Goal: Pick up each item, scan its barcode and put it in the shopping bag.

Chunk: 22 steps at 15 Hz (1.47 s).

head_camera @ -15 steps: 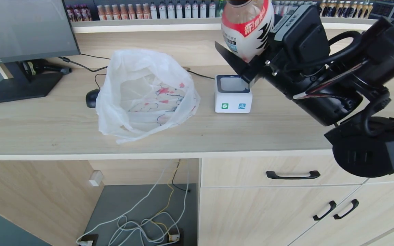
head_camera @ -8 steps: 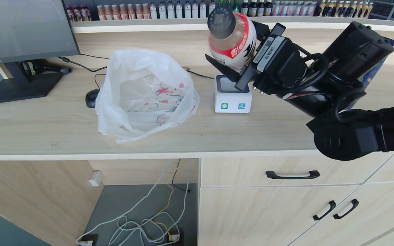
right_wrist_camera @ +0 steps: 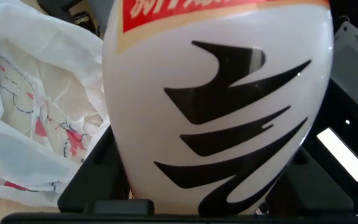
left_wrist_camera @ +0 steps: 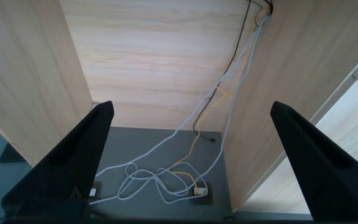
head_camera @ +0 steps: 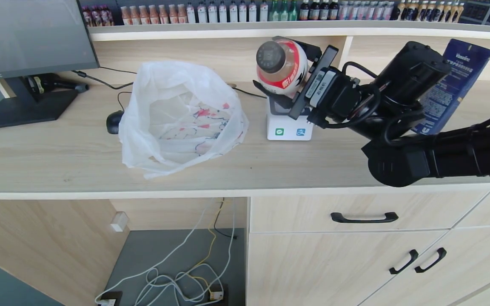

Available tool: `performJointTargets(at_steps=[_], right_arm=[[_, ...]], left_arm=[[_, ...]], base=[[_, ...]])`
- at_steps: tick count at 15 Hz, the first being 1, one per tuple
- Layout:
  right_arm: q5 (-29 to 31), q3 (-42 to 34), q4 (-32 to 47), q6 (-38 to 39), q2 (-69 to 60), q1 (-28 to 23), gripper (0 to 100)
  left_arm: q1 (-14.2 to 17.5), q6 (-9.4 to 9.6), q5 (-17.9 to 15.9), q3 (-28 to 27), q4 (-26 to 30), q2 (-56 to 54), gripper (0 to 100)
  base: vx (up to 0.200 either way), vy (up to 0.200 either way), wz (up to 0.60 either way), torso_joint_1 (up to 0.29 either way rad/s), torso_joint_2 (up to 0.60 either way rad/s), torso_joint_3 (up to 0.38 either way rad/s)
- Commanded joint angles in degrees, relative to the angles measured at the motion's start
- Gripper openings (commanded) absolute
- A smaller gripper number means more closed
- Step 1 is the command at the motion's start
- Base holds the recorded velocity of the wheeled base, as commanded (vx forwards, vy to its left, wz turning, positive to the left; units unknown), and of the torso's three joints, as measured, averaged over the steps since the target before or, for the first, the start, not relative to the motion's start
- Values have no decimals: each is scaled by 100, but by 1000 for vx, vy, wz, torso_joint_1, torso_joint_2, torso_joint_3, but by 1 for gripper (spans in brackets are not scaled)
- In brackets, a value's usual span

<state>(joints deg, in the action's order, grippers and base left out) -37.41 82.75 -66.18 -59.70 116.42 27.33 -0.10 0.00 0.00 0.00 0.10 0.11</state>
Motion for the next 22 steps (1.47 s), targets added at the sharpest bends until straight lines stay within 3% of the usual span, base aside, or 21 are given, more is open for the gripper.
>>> performJointTargets(at_steps=[1, 9, 22], right_arm=[[-47, 92, 0, -121, 162, -123, 0], [-601, 242, 0, -771, 346, -518, 0], [-838, 532, -26, -1123, 610, -483, 0]], left_arm=[[1, 0, 0, 0, -1, -2, 100], [1, 0, 0, 0, -1, -2, 100], [1, -9, 0, 0, -1, -2, 100]], base=[[0, 0, 0, 0, 0, 0], [0, 0, 0, 0, 0, 0], [0, 0, 0, 0, 0, 0]])
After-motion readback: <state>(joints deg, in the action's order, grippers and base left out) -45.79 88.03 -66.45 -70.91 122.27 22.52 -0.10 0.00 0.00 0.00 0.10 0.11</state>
